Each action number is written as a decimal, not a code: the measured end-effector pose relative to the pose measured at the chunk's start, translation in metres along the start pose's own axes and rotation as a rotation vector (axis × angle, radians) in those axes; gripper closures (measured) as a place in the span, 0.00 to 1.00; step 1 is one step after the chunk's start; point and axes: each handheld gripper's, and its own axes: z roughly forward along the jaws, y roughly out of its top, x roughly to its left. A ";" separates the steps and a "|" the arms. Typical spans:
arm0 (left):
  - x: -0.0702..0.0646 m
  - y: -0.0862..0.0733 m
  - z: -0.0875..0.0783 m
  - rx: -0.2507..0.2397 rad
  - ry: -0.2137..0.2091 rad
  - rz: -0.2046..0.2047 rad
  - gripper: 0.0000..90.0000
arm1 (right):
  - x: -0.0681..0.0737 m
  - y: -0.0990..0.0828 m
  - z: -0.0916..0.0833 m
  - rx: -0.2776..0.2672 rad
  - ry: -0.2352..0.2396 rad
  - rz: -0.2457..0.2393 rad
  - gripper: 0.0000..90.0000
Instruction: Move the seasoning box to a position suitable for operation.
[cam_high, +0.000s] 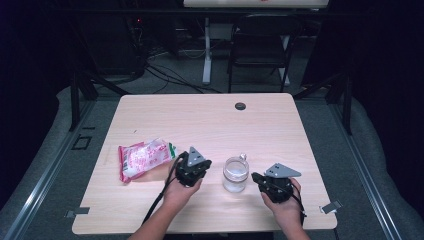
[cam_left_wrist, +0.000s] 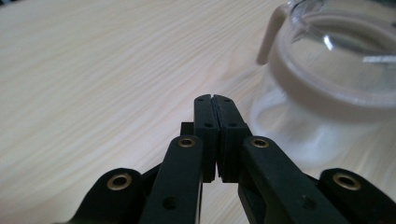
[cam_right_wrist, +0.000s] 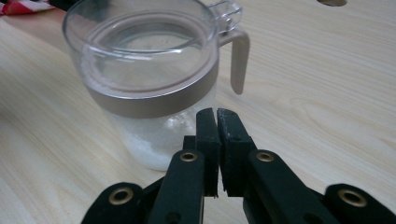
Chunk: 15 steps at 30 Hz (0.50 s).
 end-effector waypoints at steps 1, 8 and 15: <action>0.005 -0.002 -0.007 0.008 0.013 0.017 0.99 | -0.003 0.001 -0.002 -0.003 -0.001 0.000 0.97; 0.036 -0.011 -0.058 0.091 0.050 0.142 0.99 | -0.010 0.001 -0.007 -0.015 -0.014 -0.012 0.94; 0.042 -0.018 -0.082 0.173 0.105 0.255 0.99 | -0.004 0.003 -0.001 -0.013 -0.034 -0.032 0.95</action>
